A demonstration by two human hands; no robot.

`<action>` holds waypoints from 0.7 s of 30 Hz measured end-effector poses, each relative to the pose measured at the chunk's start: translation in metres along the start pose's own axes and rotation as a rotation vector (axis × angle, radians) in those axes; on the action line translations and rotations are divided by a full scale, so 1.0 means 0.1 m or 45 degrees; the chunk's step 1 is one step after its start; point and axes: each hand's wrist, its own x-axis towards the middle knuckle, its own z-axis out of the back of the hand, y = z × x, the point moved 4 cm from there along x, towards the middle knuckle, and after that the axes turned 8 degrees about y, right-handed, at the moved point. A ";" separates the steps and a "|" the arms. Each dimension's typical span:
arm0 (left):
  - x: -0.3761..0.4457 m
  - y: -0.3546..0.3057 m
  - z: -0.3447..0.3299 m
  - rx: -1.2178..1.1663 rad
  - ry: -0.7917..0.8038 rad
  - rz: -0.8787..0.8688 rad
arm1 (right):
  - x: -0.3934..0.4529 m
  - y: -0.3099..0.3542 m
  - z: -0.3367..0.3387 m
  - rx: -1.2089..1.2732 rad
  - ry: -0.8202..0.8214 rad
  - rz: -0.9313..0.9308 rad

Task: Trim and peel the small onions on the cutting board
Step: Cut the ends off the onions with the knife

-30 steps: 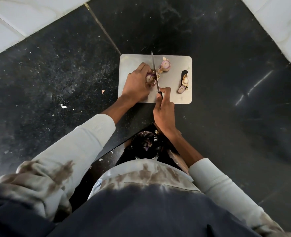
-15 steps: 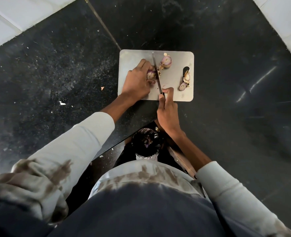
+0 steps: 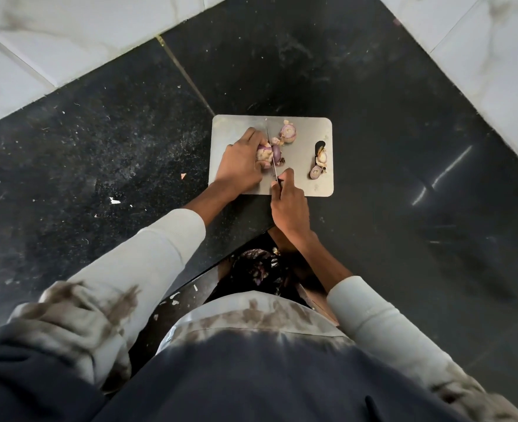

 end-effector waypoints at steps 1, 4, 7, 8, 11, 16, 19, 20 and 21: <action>0.00 0.00 0.00 -0.003 0.000 0.002 | 0.00 0.01 0.03 -0.088 -0.024 0.002; 0.00 0.00 0.01 -0.004 0.012 0.002 | 0.03 0.03 0.09 -0.268 -0.046 -0.004; 0.00 0.00 0.00 -0.007 0.012 0.009 | 0.04 0.04 0.18 -0.337 -0.093 0.026; 0.00 0.01 0.00 -0.007 0.009 0.015 | 0.03 0.04 0.20 -0.329 -0.103 0.047; 0.00 0.04 -0.03 -0.017 0.003 0.031 | -0.03 0.06 0.21 -0.296 -0.077 0.111; 0.02 0.05 -0.03 -0.012 0.021 0.029 | -0.02 0.02 0.11 -0.333 -0.035 0.180; 0.01 0.03 -0.03 -0.010 0.006 0.016 | 0.05 0.02 0.11 -0.329 -0.062 0.199; 0.00 0.03 -0.04 -0.018 0.000 0.012 | 0.06 0.02 0.10 -0.311 -0.065 0.198; 0.00 0.03 -0.04 -0.026 -0.007 0.011 | 0.07 0.03 0.08 -0.293 -0.065 0.190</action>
